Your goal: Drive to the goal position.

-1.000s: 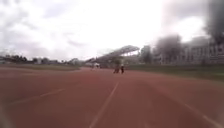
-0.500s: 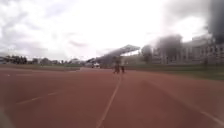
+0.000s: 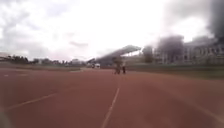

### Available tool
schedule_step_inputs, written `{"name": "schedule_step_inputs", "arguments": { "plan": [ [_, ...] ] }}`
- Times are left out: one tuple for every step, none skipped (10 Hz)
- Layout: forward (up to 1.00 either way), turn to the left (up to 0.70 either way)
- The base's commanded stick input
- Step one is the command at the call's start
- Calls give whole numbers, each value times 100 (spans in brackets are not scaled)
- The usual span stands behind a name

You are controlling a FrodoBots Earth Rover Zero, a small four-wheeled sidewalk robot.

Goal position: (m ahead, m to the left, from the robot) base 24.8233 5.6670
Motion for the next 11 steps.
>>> {"name": "schedule_step_inputs", "arguments": {
  "plan": [
    [70, 0],
    [70, 0],
    [70, 0],
    [70, 0],
    [70, 0],
    [70, 35],
    [70, 35],
    [70, 35],
    [70, 35],
    [70, 35],
    [70, 0]
  ]
}}
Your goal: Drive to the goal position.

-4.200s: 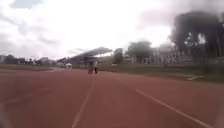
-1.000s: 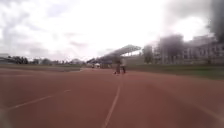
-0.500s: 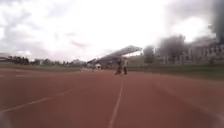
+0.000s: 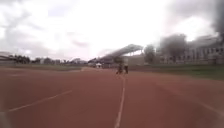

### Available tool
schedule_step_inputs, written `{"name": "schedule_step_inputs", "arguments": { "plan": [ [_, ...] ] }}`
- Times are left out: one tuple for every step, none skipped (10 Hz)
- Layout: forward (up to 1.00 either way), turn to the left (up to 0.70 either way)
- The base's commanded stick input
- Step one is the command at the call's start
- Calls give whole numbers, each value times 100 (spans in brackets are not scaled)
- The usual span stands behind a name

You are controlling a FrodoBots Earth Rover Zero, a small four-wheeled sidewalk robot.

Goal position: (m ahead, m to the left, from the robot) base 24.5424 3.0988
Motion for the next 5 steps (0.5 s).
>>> {"name": "schedule_step_inputs", "arguments": {
  "plan": [
    [70, 0],
    [70, 0],
    [70, 0],
    [70, 0],
    [70, 0]
  ]
}}
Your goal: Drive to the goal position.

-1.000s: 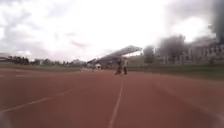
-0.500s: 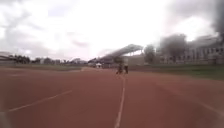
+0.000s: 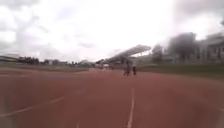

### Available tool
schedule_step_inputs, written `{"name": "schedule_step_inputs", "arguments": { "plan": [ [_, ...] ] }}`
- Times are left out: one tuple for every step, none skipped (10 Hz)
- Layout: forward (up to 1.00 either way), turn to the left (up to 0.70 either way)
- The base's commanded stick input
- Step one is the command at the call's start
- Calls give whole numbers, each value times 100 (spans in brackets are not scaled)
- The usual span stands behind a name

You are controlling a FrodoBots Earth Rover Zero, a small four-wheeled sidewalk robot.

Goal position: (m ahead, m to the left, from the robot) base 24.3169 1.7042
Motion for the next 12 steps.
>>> {"name": "schedule_step_inputs", "arguments": {
  "plan": [
    [70, 0],
    [70, 0],
    [70, 0],
    [70, 0],
    [70, 0],
    [70, 0],
    [70, 0],
    [70, 0],
    [70, 0],
    [70, 0],
    [70, 0],
    [70, 0]
  ]
}}
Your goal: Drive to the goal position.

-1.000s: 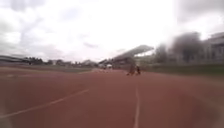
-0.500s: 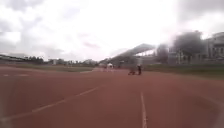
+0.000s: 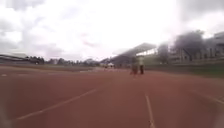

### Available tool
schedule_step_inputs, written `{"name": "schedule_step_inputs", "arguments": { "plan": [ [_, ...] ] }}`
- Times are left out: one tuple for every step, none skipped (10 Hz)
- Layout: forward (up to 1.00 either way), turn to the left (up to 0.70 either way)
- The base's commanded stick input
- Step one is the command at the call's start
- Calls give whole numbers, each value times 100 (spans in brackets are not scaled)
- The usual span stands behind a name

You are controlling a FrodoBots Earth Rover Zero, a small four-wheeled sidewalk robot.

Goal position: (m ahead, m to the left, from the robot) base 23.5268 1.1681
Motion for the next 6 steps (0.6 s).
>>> {"name": "schedule_step_inputs", "arguments": {
  "plan": [
    [70, 0],
    [70, 0],
    [70, 0],
    [70, 0],
    [70, 0],
    [70, 0]
  ]
}}
